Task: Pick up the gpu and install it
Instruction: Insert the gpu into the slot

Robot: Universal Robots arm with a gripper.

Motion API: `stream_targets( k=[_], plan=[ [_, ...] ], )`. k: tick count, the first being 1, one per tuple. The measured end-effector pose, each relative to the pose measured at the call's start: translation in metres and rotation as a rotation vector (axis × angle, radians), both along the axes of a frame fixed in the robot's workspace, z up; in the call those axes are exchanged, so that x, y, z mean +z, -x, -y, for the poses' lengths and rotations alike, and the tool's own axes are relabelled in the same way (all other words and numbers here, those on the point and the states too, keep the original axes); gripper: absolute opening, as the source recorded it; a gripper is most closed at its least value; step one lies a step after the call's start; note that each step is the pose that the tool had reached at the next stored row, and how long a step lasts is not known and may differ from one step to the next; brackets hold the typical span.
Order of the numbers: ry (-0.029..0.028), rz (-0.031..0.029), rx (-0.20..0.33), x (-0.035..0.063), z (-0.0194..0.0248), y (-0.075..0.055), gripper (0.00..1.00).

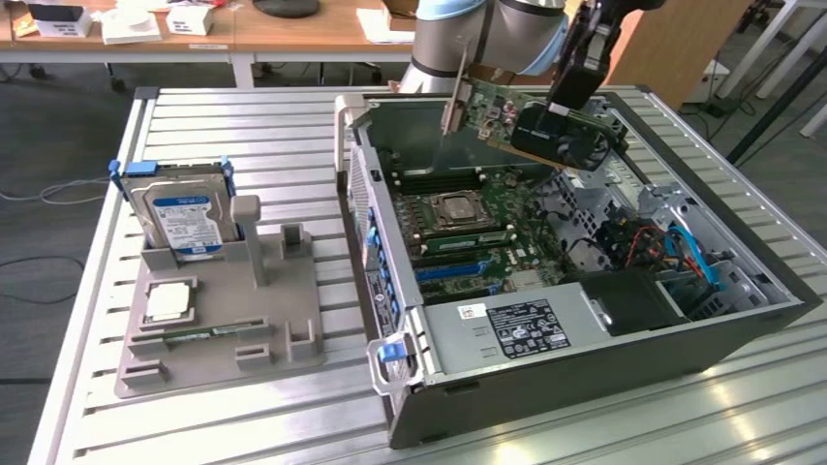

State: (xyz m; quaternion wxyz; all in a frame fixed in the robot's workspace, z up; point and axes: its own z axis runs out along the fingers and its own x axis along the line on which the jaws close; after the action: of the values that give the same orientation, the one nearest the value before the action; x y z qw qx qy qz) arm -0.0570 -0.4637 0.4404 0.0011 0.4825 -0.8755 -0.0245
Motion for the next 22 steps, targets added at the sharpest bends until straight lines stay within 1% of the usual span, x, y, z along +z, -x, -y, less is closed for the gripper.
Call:
stream_targets(
  k=[6,22],
  plan=[
    [0.0,0.0,0.051,0.0,0.0,0.0,0.27],
    [0.0,0.0,0.064,0.0,0.0,0.0,0.27]
  ],
)
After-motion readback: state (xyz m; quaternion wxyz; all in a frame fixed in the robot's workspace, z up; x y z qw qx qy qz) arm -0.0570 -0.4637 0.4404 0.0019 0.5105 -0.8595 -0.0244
